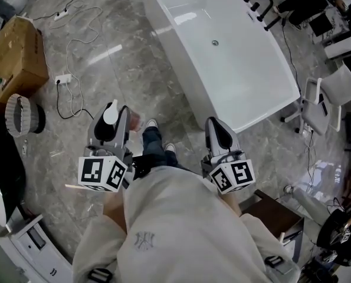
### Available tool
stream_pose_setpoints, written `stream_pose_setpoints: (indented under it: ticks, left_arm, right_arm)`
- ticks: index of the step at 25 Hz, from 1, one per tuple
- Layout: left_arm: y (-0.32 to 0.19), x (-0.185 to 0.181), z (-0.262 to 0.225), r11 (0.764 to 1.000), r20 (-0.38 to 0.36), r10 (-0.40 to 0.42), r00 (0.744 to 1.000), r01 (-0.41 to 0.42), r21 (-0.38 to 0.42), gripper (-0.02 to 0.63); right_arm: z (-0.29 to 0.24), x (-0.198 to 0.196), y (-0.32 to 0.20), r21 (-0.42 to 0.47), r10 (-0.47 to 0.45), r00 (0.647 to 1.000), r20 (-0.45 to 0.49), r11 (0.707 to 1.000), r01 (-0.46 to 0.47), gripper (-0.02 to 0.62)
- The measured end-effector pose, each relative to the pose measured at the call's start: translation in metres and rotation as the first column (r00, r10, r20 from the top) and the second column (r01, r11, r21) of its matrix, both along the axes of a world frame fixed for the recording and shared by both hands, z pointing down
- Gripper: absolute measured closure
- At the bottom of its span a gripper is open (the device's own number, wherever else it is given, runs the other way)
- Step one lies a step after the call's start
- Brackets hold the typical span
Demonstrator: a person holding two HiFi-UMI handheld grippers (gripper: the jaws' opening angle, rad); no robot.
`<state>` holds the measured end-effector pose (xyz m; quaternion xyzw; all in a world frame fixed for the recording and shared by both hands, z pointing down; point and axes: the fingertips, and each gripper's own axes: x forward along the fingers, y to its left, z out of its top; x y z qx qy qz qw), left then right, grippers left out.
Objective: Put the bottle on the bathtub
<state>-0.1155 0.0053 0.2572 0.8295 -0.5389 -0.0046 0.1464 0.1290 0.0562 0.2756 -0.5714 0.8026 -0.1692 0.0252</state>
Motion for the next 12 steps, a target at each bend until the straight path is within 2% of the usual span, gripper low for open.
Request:
stream_pose_setpoints:
  ticks: [12]
  left_arm:
    - [-0.115, -0.019, -0.001, 0.991, 0.027, 0.131, 0.991, -0.132, 0.001, 0.391]
  right_arm:
    - [-0.002, -0.024, -0.101, -0.009, 0.114, 0.993, -0.013, 0.993, -0.114, 0.597]
